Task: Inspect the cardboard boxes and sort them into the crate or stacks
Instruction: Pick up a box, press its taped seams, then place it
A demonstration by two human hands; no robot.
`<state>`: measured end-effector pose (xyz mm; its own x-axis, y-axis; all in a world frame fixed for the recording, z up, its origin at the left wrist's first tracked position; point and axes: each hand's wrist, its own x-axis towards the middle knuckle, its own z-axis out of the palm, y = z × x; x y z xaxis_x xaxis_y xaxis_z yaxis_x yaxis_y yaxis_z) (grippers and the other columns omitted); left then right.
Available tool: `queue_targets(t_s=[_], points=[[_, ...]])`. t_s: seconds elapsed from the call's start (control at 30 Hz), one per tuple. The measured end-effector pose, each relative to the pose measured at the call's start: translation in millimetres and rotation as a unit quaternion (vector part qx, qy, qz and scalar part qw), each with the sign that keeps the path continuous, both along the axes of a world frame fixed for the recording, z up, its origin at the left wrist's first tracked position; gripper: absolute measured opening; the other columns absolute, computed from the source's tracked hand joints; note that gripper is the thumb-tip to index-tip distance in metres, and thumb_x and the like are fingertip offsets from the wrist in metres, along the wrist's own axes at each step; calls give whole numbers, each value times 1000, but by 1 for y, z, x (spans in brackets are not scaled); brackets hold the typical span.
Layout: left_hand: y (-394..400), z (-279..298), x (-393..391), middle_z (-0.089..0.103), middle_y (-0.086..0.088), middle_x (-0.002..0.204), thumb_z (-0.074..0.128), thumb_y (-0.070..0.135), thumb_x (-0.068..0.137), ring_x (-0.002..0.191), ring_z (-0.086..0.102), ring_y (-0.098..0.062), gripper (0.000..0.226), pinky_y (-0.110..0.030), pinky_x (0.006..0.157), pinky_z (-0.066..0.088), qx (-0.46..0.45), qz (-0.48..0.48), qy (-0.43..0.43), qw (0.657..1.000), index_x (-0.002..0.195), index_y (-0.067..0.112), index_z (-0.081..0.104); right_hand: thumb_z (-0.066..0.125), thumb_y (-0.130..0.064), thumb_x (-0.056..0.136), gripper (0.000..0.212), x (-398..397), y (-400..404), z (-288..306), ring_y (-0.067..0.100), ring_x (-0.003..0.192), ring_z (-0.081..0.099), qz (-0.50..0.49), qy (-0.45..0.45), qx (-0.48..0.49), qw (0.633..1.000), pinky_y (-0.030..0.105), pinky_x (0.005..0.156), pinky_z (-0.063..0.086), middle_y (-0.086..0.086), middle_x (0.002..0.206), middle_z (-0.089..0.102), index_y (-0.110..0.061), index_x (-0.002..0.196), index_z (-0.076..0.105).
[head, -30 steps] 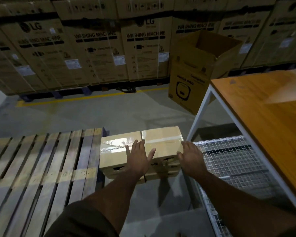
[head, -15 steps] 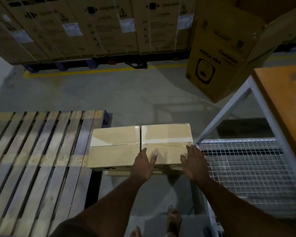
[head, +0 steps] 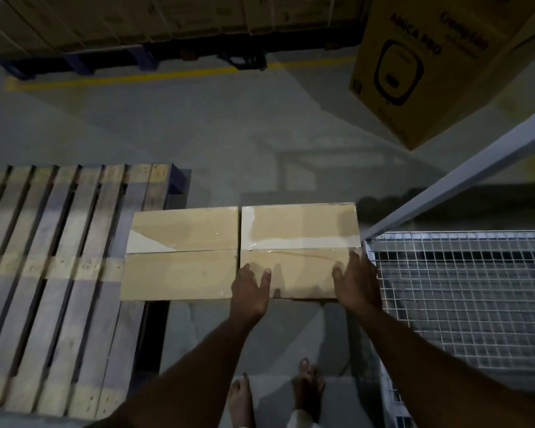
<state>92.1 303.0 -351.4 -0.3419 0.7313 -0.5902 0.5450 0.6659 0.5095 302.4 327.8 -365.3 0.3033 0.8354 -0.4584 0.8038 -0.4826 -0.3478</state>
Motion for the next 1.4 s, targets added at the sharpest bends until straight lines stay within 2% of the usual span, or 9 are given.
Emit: queue_targets(t_s=[0.17,0.27,0.37,0.57,0.73,0.87,1.0,1.13,1.4], points=[[1,-6,10,46,-20,149,59,45,98,138,41,-38,72,-48,114,36,15,32,34,999,152,2,35,55,-32,96,54,4,-5,-17,37,124,47,-1,4,-9,1000,44,94,46,20,141,46,-5,141,42],[9,-7,13,44,-19,151,62,48,95,140,37,-38,79,-46,115,33,15,81,35,996,154,4,31,59,-32,95,57,6,-1,-22,40,120,50,-83,35,-21,996,43,89,47,23,133,52,-4,140,39],[13,-9,11,45,-18,151,63,47,95,140,37,-38,80,-45,114,35,11,93,40,995,154,3,32,65,-35,91,71,4,3,-24,42,121,52,-153,74,-47,984,46,93,49,22,135,53,-8,146,30],[24,1,-2,60,-11,135,72,54,86,125,53,-32,71,-48,106,46,14,159,-28,987,137,9,53,68,-35,88,76,8,6,2,38,128,46,-138,49,7,989,50,100,45,18,143,46,-10,148,29],[43,47,-1,51,-5,138,72,49,89,124,52,-28,71,-47,109,45,26,177,-142,974,143,11,45,66,-36,90,73,18,28,61,37,130,44,-135,73,72,986,52,103,43,15,146,42,-15,149,27],[49,93,-4,57,-3,135,69,45,92,115,56,-22,63,-34,98,46,68,173,-174,967,140,13,45,64,-33,90,60,24,41,119,40,123,47,-135,69,144,978,51,102,43,19,137,47,-10,138,39],[48,153,-6,55,-6,143,67,43,95,118,53,-21,64,-35,107,42,130,202,-199,950,147,15,44,64,-37,87,50,19,39,180,38,113,54,-165,77,190,965,51,94,49,18,124,55,-8,125,46],[38,215,-14,49,-4,151,66,43,95,129,52,-24,65,-47,111,43,193,208,-227,932,150,19,40,68,-36,87,55,6,18,238,37,117,54,-203,84,239,946,53,96,49,18,127,56,-5,129,48],[-9,315,-44,53,-3,146,67,42,95,121,55,-24,57,-42,98,49,266,121,-167,942,145,22,47,69,-35,86,59,-31,-79,332,36,124,46,-245,84,336,906,49,102,43,17,132,54,-5,132,49]])
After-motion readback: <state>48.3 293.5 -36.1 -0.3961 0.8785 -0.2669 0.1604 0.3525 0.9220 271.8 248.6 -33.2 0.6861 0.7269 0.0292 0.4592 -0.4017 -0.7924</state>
